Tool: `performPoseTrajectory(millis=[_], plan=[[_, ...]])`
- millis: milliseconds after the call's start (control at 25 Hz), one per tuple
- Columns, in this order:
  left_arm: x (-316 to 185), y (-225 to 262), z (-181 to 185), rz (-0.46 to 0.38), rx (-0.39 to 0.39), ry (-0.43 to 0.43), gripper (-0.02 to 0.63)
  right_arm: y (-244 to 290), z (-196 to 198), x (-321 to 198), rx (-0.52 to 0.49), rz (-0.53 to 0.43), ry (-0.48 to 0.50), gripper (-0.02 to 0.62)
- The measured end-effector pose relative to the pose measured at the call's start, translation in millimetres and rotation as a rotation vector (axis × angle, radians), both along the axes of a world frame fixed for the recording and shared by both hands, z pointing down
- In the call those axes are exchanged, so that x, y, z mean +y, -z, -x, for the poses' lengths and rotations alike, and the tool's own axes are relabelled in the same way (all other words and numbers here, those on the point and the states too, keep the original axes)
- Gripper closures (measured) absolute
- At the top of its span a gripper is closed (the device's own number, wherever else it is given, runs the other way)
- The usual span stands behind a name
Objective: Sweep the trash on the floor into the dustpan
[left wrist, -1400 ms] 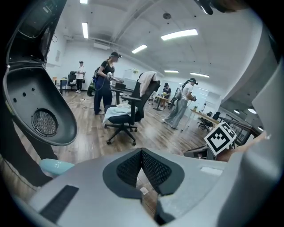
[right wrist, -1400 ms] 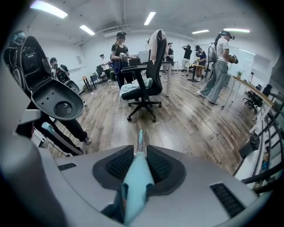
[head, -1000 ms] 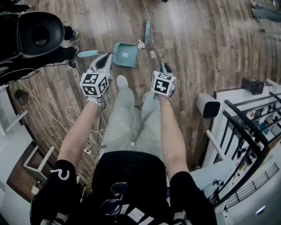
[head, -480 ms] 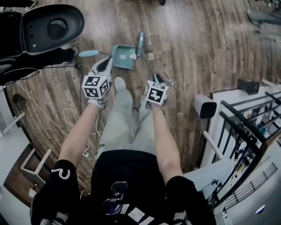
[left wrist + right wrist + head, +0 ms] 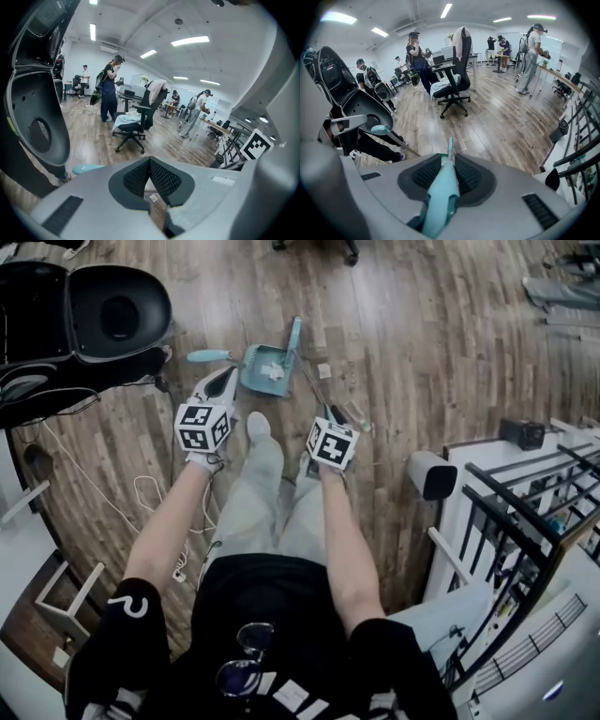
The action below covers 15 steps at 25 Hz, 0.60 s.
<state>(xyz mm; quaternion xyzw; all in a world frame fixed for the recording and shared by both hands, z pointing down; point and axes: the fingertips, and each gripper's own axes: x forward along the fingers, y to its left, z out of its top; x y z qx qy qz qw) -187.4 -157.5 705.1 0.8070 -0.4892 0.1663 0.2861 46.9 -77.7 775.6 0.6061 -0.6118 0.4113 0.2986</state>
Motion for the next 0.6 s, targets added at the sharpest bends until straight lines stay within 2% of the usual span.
performPoseTrajectory(millis=[280, 440, 600], plan=[[9, 45, 7, -0.012, 0.013, -0.081, 0.607, 58, -11, 18, 0.044, -0.008, -0.046, 0.511], [20, 95, -2, -0.065, 0.027, -0.146, 0.607, 115, -29, 26, 0.074, -0.092, -0.076, 0.511], [27, 142, -16, -0.125, 0.035, -0.177, 0.607, 162, -48, 41, 0.082, -0.159, -0.111, 0.511]])
